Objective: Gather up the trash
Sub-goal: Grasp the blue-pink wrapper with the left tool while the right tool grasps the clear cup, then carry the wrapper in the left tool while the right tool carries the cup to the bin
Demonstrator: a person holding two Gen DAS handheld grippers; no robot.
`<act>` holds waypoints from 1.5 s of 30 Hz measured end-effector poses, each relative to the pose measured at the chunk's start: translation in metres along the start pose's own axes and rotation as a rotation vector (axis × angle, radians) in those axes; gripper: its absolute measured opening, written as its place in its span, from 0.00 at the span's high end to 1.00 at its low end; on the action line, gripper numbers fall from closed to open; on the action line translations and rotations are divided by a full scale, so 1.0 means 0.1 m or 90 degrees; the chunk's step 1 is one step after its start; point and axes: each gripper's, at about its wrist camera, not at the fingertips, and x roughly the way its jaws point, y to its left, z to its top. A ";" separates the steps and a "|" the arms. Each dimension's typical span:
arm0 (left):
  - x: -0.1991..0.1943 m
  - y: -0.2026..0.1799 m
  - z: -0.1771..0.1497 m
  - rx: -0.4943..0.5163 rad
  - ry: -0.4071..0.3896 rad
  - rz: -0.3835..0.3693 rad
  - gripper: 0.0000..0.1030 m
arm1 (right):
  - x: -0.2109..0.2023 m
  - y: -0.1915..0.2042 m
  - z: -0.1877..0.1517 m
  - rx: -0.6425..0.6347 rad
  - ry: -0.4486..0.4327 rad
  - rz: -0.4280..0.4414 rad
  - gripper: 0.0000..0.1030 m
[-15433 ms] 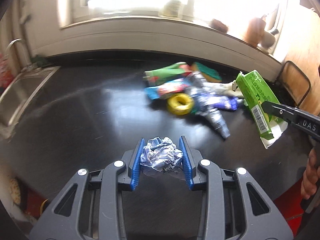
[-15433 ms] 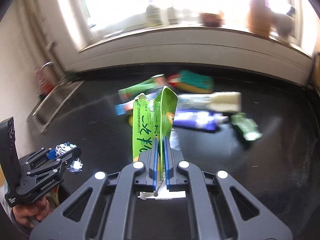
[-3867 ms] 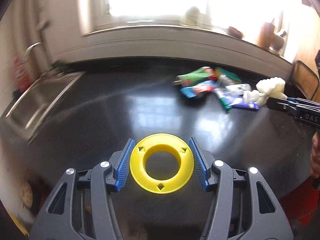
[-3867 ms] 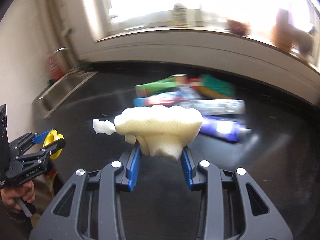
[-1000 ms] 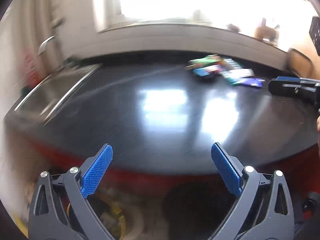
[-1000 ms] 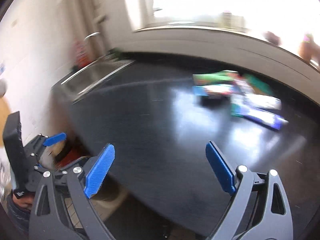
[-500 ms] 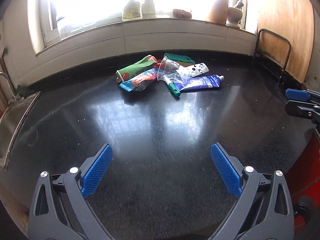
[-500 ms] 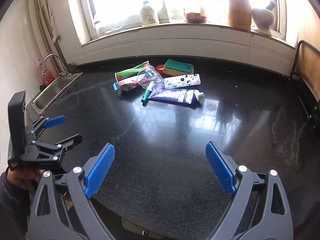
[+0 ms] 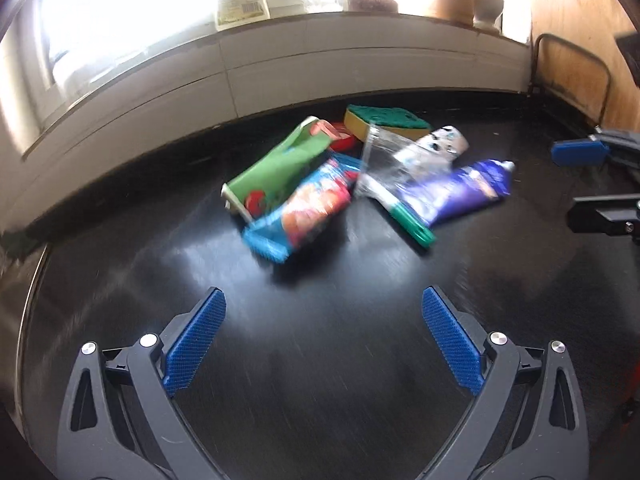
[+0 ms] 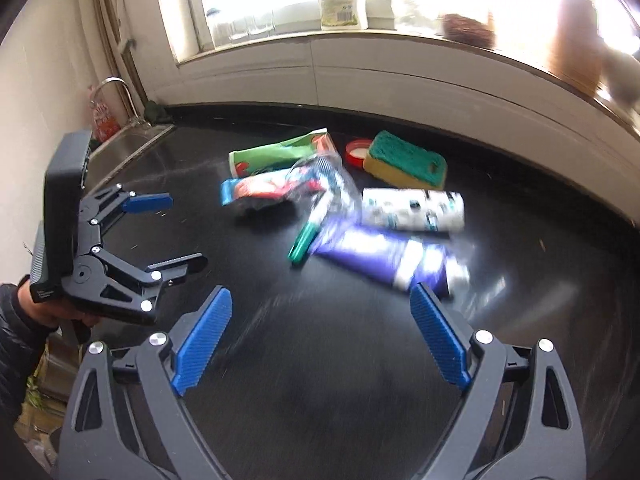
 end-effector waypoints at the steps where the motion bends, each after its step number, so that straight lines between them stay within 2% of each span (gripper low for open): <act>1: 0.12 0.05 0.06 0.008 0.002 -0.001 0.07 | 0.11 -0.02 0.08 -0.005 0.006 -0.001 0.16; 5: 0.46 0.19 0.24 0.012 0.014 -0.019 0.08 | 0.61 -0.09 0.37 -0.033 0.038 -0.009 0.19; 8: 0.65 0.30 0.35 0.005 0.020 -0.026 0.08 | 0.88 -0.10 0.48 -0.048 0.060 -0.007 0.25; 10: 0.73 0.36 0.40 -0.004 0.023 -0.039 0.13 | 0.96 -0.09 0.52 -0.059 0.062 -0.009 0.26; 13: 0.80 0.38 0.43 -0.007 0.033 -0.061 0.26 | 1.04 -0.05 0.55 -0.073 0.063 -0.005 0.30; 15: 0.81 0.37 0.42 -0.004 0.036 -0.069 0.37 | 1.08 -0.04 0.56 -0.078 0.067 -0.008 0.46; 16: 0.81 0.35 0.41 0.001 0.039 -0.069 0.42 | 1.06 -0.03 0.55 -0.079 0.060 -0.011 0.47; 18: 0.80 0.33 0.39 0.001 0.044 -0.061 0.68 | 1.02 -0.02 0.54 -0.077 0.059 -0.011 0.58; 19: 0.79 0.33 0.37 -0.007 0.048 -0.060 0.71 | 0.98 -0.01 0.53 -0.074 0.054 -0.017 0.63; 21: 0.73 0.35 0.33 -0.024 0.051 -0.065 0.81 | 0.90 -0.01 0.50 -0.066 0.047 -0.022 0.66; 27: 0.34 0.24 0.22 -0.041 0.051 -0.044 0.83 | 0.39 0.06 0.34 -0.039 0.017 -0.037 0.67; 31: 0.01 0.04 0.03 -0.038 0.056 -0.040 0.83 | 0.05 0.18 0.16 -0.035 0.006 -0.049 0.67; 34: -0.12 -0.14 -0.13 -0.027 0.058 -0.033 0.83 | -0.13 0.24 -0.01 -0.023 0.005 -0.050 0.67; 36: -0.18 -0.20 -0.25 -0.038 0.063 -0.044 0.82 | -0.22 0.27 -0.15 -0.012 0.009 -0.047 0.67; 37: -0.19 -0.21 -0.28 -0.041 0.064 -0.043 0.80 | -0.26 0.28 -0.21 -0.007 0.011 -0.046 0.67; 39: -0.21 -0.22 -0.35 -0.044 0.060 -0.033 0.65 | -0.33 0.31 -0.31 -0.003 0.009 -0.048 0.67; 44: -0.27 -0.29 -0.51 -0.052 0.067 -0.032 0.67 | -0.48 0.33 -0.51 0.015 0.004 -0.045 0.67; 45: -0.29 -0.31 -0.54 -0.049 0.066 -0.033 0.75 | -0.52 0.34 -0.55 0.018 0.002 -0.046 0.67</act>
